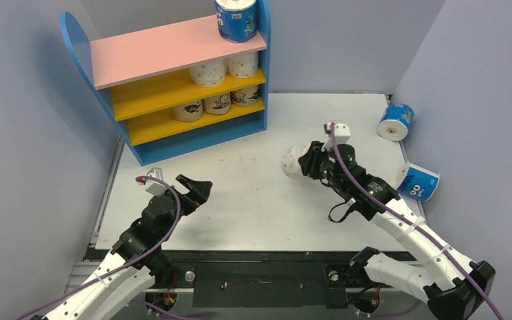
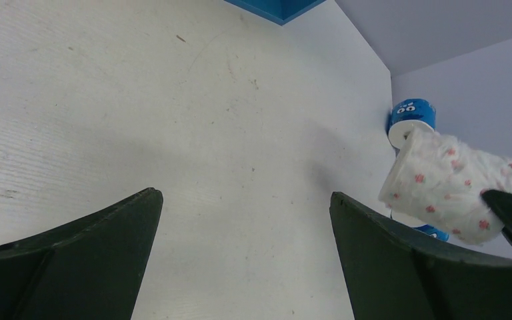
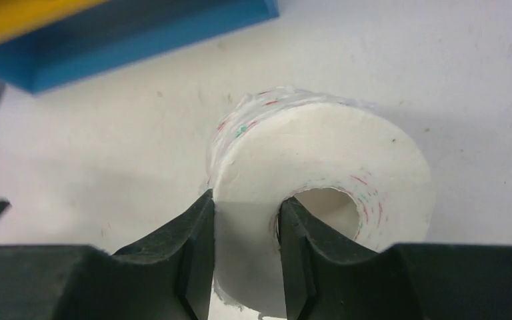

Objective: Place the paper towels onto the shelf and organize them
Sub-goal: Adjust the paper towel at the center of the board, then pick up the paper towel from the center of the board, then place the paper towel at the center of the board.

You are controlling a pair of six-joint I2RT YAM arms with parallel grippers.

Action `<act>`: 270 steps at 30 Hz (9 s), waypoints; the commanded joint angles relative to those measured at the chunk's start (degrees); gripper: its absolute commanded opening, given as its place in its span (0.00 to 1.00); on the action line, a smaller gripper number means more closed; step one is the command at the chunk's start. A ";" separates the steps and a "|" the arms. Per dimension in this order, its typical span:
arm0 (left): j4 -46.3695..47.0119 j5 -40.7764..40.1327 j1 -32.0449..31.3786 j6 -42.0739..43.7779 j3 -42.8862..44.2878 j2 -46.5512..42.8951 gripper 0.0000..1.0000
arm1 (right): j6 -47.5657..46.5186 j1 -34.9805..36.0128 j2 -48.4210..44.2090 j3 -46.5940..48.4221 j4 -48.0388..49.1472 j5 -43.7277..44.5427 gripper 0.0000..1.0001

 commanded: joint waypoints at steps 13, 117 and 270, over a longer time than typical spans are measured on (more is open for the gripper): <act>-3.26 -3.34 -0.08 -0.77 -0.36 0.42 0.96 | -10.51 25.35 21.59 10.56 -15.87 13.41 0.27; -3.15 -7.22 0.21 0.45 -1.64 2.28 0.98 | 19.30 14.08 13.01 5.59 -11.68 6.99 0.16; 65.98 14.22 24.28 40.25 12.15 43.85 0.97 | 23.56 17.13 61.46 75.59 0.27 -2.91 0.00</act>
